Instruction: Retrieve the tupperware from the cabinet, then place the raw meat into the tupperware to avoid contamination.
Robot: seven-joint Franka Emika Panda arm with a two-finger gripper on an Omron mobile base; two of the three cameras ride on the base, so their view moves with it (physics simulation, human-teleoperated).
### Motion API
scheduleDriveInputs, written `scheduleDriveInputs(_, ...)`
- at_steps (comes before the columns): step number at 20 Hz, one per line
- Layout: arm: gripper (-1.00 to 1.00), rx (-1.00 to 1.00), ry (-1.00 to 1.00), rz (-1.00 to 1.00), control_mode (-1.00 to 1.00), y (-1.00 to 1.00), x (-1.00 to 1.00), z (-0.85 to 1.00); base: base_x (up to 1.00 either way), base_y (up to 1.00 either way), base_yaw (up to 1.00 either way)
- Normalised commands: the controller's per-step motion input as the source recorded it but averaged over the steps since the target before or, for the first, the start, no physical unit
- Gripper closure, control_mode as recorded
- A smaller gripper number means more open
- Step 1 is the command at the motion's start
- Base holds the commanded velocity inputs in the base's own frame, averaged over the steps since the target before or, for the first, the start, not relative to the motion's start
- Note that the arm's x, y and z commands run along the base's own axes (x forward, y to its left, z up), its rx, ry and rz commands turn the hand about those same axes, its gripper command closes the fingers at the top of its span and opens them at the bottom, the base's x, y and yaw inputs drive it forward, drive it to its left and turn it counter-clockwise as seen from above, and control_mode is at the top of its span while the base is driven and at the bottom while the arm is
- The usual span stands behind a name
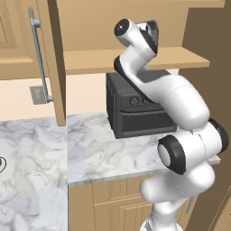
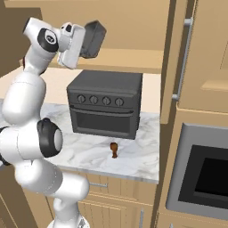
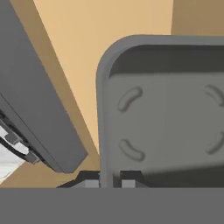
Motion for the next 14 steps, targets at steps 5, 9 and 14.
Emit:
scheduleDriveInputs(5,1.00,0.00,0.00,-0.08,-1.00,0.00,-0.73,0.00,0.00,0.00,0.00)
scheduleDriveInputs(9,1.00,0.01,0.00,-0.07,-1.00,0.00,-0.76,0.00,0.00,0.00,0.00)
scheduleDriveInputs(14,1.00,0.04,0.00,-0.05,-1.00,0.00,-0.79,0.00,0.00,0.00,0.00)
